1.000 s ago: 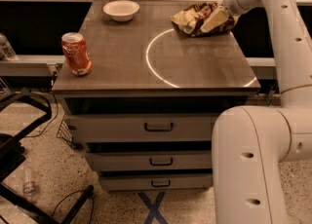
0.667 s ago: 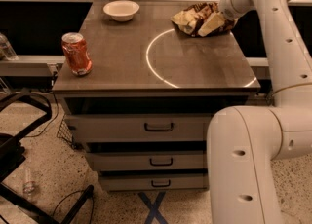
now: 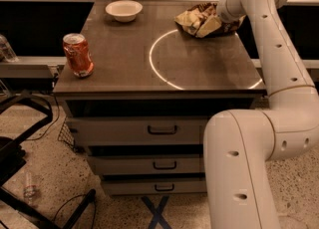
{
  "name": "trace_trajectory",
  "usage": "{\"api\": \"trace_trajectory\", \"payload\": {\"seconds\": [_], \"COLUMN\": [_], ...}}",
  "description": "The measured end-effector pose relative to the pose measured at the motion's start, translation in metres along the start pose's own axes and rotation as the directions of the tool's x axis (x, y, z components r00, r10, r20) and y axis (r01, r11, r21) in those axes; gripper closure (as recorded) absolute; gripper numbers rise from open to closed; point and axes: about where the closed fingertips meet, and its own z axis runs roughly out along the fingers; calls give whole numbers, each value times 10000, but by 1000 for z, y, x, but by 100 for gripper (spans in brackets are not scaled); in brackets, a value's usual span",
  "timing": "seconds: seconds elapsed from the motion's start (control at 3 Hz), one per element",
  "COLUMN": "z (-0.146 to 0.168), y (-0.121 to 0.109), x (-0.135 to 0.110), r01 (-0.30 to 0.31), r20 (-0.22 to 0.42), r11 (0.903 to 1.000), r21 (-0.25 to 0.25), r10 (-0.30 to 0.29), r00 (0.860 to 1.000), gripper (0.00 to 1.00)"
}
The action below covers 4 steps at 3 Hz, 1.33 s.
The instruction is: Move brown chip bag near coke can
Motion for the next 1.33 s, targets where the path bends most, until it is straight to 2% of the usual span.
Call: {"api": "trace_trajectory", "payload": {"seconds": [0.33,0.67,1.0,1.33], "z": [11,14,20,22], "y": [0,3,7,8], "x": [0,1,2,3], "r01": [-152,-156,-157,-157], "r20": [-66,-83,-109,-120], "r11": [9997,9998,9999,9999], "r21": [185,132,58,23], "r10": [153,157,157,157], "r00": [9999,9998,9998,9998], "gripper": [15,38,69,92]}}
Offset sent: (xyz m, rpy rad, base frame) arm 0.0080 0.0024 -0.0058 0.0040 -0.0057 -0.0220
